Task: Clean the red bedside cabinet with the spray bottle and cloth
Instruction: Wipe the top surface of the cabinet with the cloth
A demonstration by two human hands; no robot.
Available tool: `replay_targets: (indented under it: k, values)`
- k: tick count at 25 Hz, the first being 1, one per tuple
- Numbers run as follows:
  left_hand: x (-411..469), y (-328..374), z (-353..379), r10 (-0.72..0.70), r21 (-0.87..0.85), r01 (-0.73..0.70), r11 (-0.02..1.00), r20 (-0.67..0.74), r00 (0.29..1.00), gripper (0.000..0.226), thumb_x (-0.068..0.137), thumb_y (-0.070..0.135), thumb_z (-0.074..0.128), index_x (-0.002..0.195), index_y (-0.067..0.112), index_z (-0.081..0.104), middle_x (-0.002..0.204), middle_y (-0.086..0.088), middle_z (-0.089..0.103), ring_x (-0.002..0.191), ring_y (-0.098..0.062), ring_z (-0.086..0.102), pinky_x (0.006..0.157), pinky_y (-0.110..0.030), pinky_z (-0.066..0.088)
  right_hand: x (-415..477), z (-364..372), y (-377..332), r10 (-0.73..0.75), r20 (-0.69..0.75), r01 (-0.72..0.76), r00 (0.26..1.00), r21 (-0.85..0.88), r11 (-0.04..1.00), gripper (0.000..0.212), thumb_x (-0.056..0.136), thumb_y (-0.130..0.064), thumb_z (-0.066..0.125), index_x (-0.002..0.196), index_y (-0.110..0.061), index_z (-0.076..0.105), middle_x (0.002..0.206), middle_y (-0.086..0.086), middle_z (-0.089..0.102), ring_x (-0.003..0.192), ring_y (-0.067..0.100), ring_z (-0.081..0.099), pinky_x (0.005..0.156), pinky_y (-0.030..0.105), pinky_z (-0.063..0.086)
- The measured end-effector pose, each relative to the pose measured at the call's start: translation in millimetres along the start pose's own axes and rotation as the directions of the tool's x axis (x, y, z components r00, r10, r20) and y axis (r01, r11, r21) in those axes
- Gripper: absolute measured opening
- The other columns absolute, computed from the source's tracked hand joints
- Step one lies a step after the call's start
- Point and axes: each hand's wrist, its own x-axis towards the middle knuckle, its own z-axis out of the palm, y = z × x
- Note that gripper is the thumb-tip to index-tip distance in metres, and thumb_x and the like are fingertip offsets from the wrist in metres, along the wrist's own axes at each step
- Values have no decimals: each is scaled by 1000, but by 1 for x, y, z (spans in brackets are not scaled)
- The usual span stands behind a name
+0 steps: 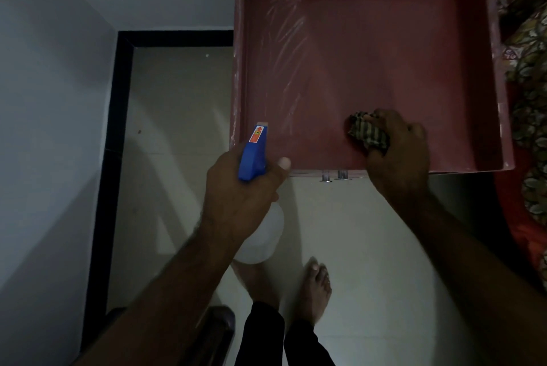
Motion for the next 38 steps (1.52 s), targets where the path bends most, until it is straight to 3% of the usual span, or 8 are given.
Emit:
replay_targets:
  k: [8,14,17,21,26,31,35,38]
  values:
    - [-2,-4,-2,-48,24,47,999,37,998,31,89,34,74,92,6,62,80,-15,69,64,-13,68,51,-7,47,-1,-2,3,-46,42,46,998,-14,999,70,75,-5,67,140,-26,55,119,20,59,109,30,52,90,31,47]
    - [-12,-18,-8,-86,187,67,980,95,992,30,90,39,73,85,11,62,74,-7,71,62,-13,68,54,-10,47,1,-2,5,-50,53,52,997,-31,998,72,76,-3,67,143,-26,53,118,22,57,107,34,55,85,25,40]
    - [-12,-19,-12,-84,97,77,992,66,994,28,90,32,74,88,7,63,76,-14,69,62,-13,67,51,-7,47,-1,-3,0,-40,59,42,997,-33,999,71,77,-3,65,143,-25,53,121,20,59,109,31,52,86,22,37]
    - [-10,-15,-13,-60,-20,61,998,66,996,16,91,27,73,93,15,62,81,-12,66,64,-8,67,50,-6,48,-11,5,-28,73,-26,-74,997,-8,997,70,75,-8,60,141,-31,54,114,20,57,104,37,56,91,36,49]
    - [-8,-16,-14,-58,-1,58,998,53,997,27,91,25,74,94,2,62,84,-21,66,61,-14,66,50,-7,48,-36,24,-64,-261,139,266,955,-16,964,74,68,3,60,137,-22,63,115,16,64,112,39,57,93,49,52]
    - [-5,-18,-19,-72,-2,72,997,50,996,32,90,28,73,95,-1,62,86,-21,67,72,-22,68,50,-7,48,-34,33,-76,-170,63,175,983,-78,981,73,69,5,61,137,-21,62,113,14,67,111,40,57,90,53,53]
    - [-2,-17,-24,-64,-12,65,998,57,996,31,90,28,73,94,-1,62,85,-21,68,71,-19,67,51,-6,48,-39,37,-84,-407,181,423,895,-58,905,77,65,9,65,137,-18,63,112,15,70,110,42,59,85,53,55]
    - [1,-16,-27,-44,-28,46,999,52,998,32,90,26,74,92,-2,61,84,-24,66,71,-24,67,51,-7,48,-16,38,-79,-151,41,154,988,-97,983,70,72,-1,70,137,-25,62,109,15,67,107,40,60,88,51,54]
